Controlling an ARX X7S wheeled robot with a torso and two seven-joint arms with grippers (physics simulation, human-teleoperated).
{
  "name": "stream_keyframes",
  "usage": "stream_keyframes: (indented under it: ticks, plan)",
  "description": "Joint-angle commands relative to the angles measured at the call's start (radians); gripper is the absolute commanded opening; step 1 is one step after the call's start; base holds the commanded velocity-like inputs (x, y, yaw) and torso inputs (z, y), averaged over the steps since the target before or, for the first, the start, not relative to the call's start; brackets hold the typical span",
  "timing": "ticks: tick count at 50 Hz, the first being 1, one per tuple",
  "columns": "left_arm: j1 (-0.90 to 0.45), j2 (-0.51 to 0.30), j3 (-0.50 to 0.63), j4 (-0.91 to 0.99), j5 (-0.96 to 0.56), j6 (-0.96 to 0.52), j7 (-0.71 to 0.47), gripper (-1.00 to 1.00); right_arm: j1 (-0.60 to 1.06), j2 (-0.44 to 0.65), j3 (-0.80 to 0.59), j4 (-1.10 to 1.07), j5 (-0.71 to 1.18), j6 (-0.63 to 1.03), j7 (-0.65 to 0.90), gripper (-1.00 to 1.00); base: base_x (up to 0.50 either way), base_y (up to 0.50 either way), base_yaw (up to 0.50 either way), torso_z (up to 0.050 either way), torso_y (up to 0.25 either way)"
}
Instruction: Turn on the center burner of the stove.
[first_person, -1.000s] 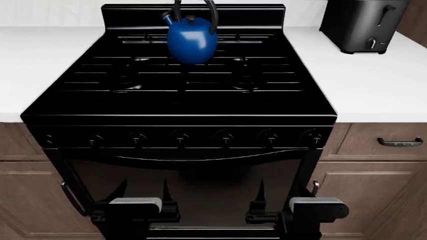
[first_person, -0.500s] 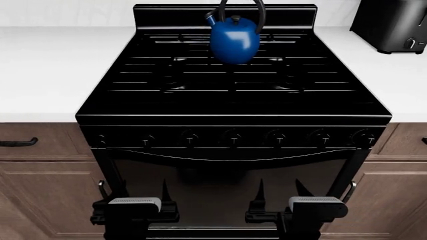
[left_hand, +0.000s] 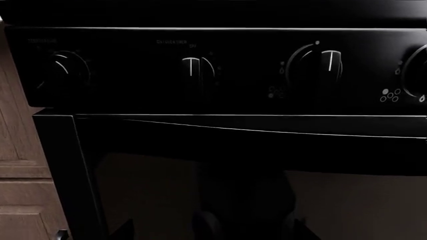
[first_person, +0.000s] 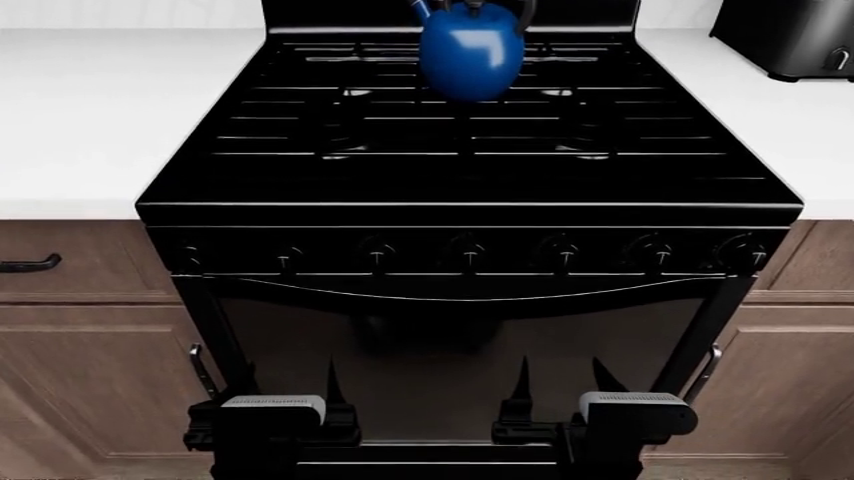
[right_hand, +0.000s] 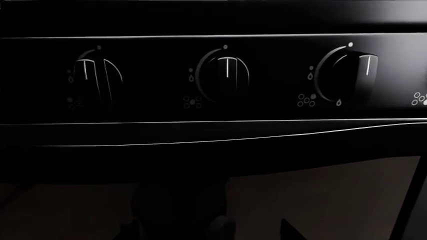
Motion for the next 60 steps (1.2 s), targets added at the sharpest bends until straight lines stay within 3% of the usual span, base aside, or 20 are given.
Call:
stream_keyframes:
  ticks: [1,20,22,26,36,49,60]
  plan:
    - [-0.001,-0.009,0.012,0.0,-0.009,-0.005,-0.01,1.0,0.002,0.009,-0.011,-0.001,0.012,0.001,0.011,1.0,0.0,0.0,0.0,-0.05,-0.033]
    - [-0.003,-0.022,0.027,-0.001,-0.023,-0.002,-0.023,1.0,0.005,0.022,-0.03,0.003,0.024,-0.002,0.028,1.0,0.0,0.0,0.0,-0.05,-0.033]
    - [-0.003,-0.024,0.029,-0.001,-0.031,-0.002,-0.017,1.0,-0.033,0.031,-0.004,-0.212,0.075,0.125,0.066,1.0,0.0,0.0,0.0,0.0,0.0]
    - [-0.004,-0.026,0.033,-0.002,-0.038,-0.002,-0.014,1.0,-0.034,0.057,0.001,-0.43,0.084,0.285,0.118,1.0,0.0,0.0,0.0,0.0,0.0]
    - [-0.004,-0.032,0.04,-0.003,-0.048,0.001,-0.017,1.0,0.043,0.107,0.018,-0.666,0.114,0.533,0.17,1.0,0.0,0.0,0.0,0.0,0.0]
    - [-0.003,-0.039,0.048,-0.001,-0.051,0.004,-0.028,1.0,0.248,0.113,0.032,-0.674,0.177,0.806,0.203,1.0,0.0,0.0,0.0,0.0,0.0]
    - [-0.001,-0.045,0.055,0.0,-0.058,0.008,-0.034,1.0,0.374,0.095,0.025,-0.541,0.179,0.867,0.221,1.0,0.0,0.0,0.0,0.0,0.0]
